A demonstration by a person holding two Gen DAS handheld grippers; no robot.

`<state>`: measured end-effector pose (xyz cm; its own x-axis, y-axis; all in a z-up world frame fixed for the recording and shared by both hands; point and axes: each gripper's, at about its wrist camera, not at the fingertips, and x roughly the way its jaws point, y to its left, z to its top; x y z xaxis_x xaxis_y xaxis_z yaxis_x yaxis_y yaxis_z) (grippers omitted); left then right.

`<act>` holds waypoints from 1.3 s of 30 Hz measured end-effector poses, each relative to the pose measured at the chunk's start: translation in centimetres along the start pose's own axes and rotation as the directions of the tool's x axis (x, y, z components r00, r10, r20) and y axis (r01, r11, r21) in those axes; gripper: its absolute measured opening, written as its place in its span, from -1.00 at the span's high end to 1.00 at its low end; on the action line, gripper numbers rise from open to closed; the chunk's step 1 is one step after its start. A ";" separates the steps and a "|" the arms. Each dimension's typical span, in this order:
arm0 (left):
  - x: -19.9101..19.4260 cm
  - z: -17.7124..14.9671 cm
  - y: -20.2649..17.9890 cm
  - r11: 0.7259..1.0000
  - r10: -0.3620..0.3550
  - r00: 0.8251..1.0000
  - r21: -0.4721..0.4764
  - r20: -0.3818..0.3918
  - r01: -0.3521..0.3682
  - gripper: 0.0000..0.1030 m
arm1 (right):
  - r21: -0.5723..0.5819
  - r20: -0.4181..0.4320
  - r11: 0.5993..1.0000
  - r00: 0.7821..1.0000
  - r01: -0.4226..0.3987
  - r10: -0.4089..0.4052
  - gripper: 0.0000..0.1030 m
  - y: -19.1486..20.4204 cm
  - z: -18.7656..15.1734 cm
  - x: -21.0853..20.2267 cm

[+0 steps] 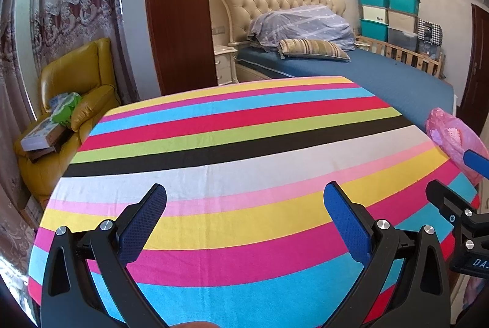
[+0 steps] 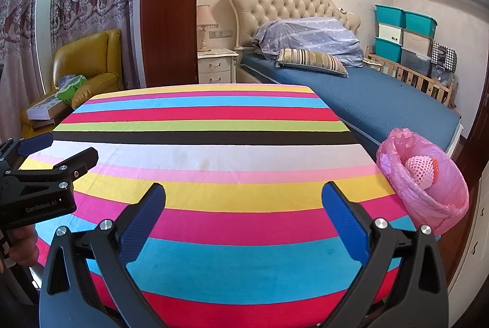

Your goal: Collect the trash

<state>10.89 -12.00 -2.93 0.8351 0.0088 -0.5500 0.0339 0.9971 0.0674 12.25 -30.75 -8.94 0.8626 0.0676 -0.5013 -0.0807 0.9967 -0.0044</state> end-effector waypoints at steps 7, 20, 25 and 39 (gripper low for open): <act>0.1 -0.1 0.4 1.000 0.001 1.000 -0.020 -0.015 -0.002 -0.87 | -0.004 0.006 1.000 1.000 -0.003 0.003 -0.92 -0.2 0.0 0.0; -0.2 -0.5 0.3 1.000 0.005 1.000 -0.015 -0.015 -0.005 -0.87 | -0.005 0.008 1.000 1.000 -0.002 0.002 -0.92 -0.5 -0.2 0.1; -0.5 -0.5 0.2 1.000 0.002 1.000 -0.008 -0.006 -0.002 -0.87 | -0.001 0.013 1.000 1.000 0.003 -0.003 -0.92 -0.6 -0.3 0.0; -0.5 -0.5 0.2 1.000 0.002 1.000 -0.008 -0.006 -0.002 -0.87 | -0.005 0.013 1.000 1.000 0.004 -0.004 -0.92 -0.8 -0.3 -0.1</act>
<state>10.19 -11.79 -3.02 0.8316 0.0113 -0.5552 0.0280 0.9977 0.0623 12.12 -31.58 -9.17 0.8692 0.0640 -0.4903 -0.0794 0.9968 -0.0107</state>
